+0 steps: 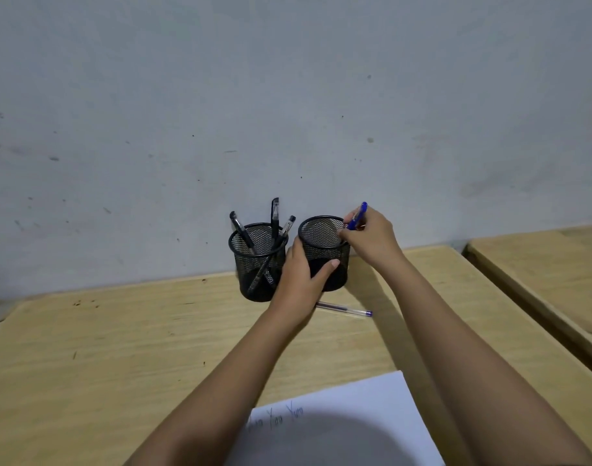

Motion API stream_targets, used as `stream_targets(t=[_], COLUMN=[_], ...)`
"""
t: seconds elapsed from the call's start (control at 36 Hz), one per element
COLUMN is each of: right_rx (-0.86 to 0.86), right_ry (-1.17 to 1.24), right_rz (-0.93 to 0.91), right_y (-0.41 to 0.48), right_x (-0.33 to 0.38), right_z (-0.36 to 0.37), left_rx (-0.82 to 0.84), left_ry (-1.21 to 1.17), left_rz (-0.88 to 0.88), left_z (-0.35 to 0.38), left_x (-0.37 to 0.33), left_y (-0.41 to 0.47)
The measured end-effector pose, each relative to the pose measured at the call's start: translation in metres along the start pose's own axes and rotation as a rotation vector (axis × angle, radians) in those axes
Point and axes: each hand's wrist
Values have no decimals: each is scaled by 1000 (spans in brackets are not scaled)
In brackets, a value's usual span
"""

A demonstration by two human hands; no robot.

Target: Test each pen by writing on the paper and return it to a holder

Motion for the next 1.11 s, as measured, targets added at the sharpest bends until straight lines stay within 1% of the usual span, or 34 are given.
stream_targets(t=[0.33,0.44,0.5,0.53,0.61,0.67,0.72,0.83,0.92,1.03,1.11], right_rx=[-20,-74,-75,-48,114,221,269,265,285,269,197], right_ry=[231,258,238,226,194,54,-115,-185,-226,-170,-86], right_rz=[23,57,72,79,82,28,-42,-92,-94,-2,61], right_y=[-25,-43,-53,-59,-77,-85,-86,-87,-89,-94,-100], right_x=[-8,-18,-25,-29,-39,-45,-49,-48,-45,-45,-43], right_z=[-15,-21,-21,-20,-15,-11,-8,-8,-14,-30,-45], left_rx=[-2,3,5,4,-2,-4,-6,3,9,-8,-14], left_ry=[24,33,37,40,50,57,63,58,56,51,75], left_rz=[-7,-19,-21,-23,-27,-32,-41,-52,-63,-77,-100], left_z=[0,-2,-2,-2,-3,-3,-2,-3,-3,-5,-7], left_x=[-7,-9,-10,-10,-11,-11,-11,-12,-15,-21,-27], left_y=[-2,-3,-3,-3,-4,-4,-3,-3,-5,-9,-15])
Point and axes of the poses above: each hand's wrist, its own y-axis towards the middle knuckle, its own z-axis out of the palm, x = y × z
